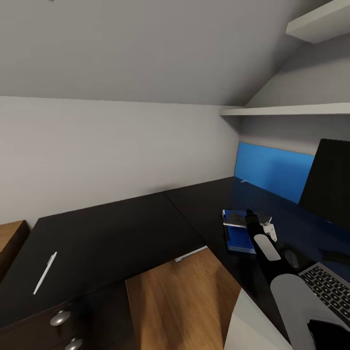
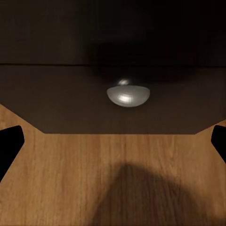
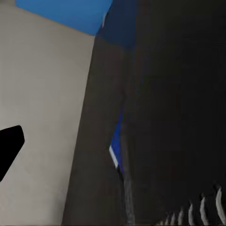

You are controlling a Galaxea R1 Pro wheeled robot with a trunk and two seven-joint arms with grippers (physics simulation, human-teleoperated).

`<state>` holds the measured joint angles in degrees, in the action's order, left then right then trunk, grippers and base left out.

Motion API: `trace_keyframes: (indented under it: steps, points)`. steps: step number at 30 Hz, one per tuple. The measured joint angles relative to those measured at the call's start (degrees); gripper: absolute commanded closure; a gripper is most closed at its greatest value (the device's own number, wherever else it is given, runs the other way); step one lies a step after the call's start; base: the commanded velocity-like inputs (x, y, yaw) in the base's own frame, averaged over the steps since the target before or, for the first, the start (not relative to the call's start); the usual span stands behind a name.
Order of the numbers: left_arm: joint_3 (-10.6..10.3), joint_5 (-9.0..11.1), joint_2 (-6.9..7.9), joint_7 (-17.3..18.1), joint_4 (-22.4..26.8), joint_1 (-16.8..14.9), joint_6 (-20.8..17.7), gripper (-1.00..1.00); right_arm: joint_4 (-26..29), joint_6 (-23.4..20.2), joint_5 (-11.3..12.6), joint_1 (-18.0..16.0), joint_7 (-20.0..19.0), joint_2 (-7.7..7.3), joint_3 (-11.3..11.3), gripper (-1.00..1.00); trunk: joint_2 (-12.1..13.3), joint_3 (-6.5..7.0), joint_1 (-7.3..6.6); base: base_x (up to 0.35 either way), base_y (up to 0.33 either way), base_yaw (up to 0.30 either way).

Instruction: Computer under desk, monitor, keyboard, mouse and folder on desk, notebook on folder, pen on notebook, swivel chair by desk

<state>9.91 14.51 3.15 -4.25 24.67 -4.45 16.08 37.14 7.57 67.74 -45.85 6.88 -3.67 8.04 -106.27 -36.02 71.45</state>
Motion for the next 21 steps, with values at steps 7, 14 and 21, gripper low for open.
trace_keyframes:
  steps: [7,14,21]
  points:
    - [0.0,0.0,0.0,0.0,0.0,0.0,0.0,-1.0,0.0,0.0,0.0,0.0,0.0,0.0,0.0,-1.0,0.0,0.0,0.0,0.0,0.0,0.0]
    - [0.0,0.0,0.0,0.0,0.0,0.0,0.1,-1.0,0.1,0.0,0.0,0.0,0.0,0.0,0.0,-1.0,0.0,0.0,0.01,-0.057,-0.06,0.0]
    - [0.1,0.0,0.0,0.0,0.0,0.0,0.0,-1.0,0.0,0.0,0.0,0.0,0.0,0.0,0.0,-1.0,0.0,0.0,0.0,-0.028,-0.03,0.0]
